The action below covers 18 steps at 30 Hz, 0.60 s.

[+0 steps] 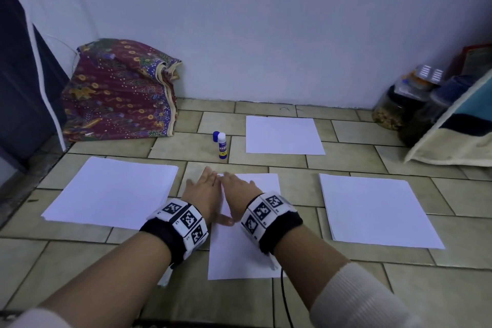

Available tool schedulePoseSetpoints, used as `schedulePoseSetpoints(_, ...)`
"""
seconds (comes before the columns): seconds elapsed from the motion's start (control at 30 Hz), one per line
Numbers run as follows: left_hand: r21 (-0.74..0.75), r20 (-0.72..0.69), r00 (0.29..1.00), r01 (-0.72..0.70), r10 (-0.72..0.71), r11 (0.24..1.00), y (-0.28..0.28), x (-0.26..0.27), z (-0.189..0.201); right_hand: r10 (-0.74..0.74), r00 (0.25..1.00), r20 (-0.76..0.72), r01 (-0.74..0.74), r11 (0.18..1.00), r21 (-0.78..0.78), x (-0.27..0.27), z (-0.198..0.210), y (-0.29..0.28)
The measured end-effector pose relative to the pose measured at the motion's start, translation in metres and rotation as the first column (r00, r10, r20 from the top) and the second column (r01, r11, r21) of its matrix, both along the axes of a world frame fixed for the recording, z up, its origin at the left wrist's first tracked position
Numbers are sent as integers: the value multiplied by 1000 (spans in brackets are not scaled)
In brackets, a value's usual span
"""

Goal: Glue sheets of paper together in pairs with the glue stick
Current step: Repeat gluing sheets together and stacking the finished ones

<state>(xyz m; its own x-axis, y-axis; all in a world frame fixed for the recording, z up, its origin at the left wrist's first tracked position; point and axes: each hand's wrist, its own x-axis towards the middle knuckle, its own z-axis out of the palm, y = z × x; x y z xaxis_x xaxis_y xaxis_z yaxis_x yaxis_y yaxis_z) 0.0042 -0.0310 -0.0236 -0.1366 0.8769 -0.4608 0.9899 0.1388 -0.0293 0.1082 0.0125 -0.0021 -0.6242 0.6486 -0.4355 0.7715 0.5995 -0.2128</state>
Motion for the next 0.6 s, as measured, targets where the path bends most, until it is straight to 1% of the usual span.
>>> schedulePoseSetpoints(0.07, -17, -50, 999, 10, -11, 1000, -1, 0, -1, 10, 1000, -9, -11, 998, -56, 9, -1, 10)
schedulePoseSetpoints(0.17, -45, -114, 994, -4, -1, 999, 1, 1, -1, -68, 997, -19, 67, 997, -46, 30, -5, 20)
schedulePoseSetpoints(0.33, -67, -129, 992, 0, -9, 998, 0, 3, 5, -227, 973, -31, 226, 974, -27, 73, -9, 33)
schedulePoseSetpoints(0.43, -66, -125, 992, 15, -23, 998, -2, 3, 6, -255, 967, -8, 255, 967, -6, 86, -8, 34)
schedulePoseSetpoints(0.5, -49, -124, 992, 32, -38, 998, -2, 3, 9, -241, 970, 31, 240, 970, 45, 83, -3, 30)
schedulePoseSetpoints(0.6, -3, -100, 995, 30, -31, 1000, -2, -4, 14, -206, 965, 164, 158, 951, 266, 73, 7, 17)
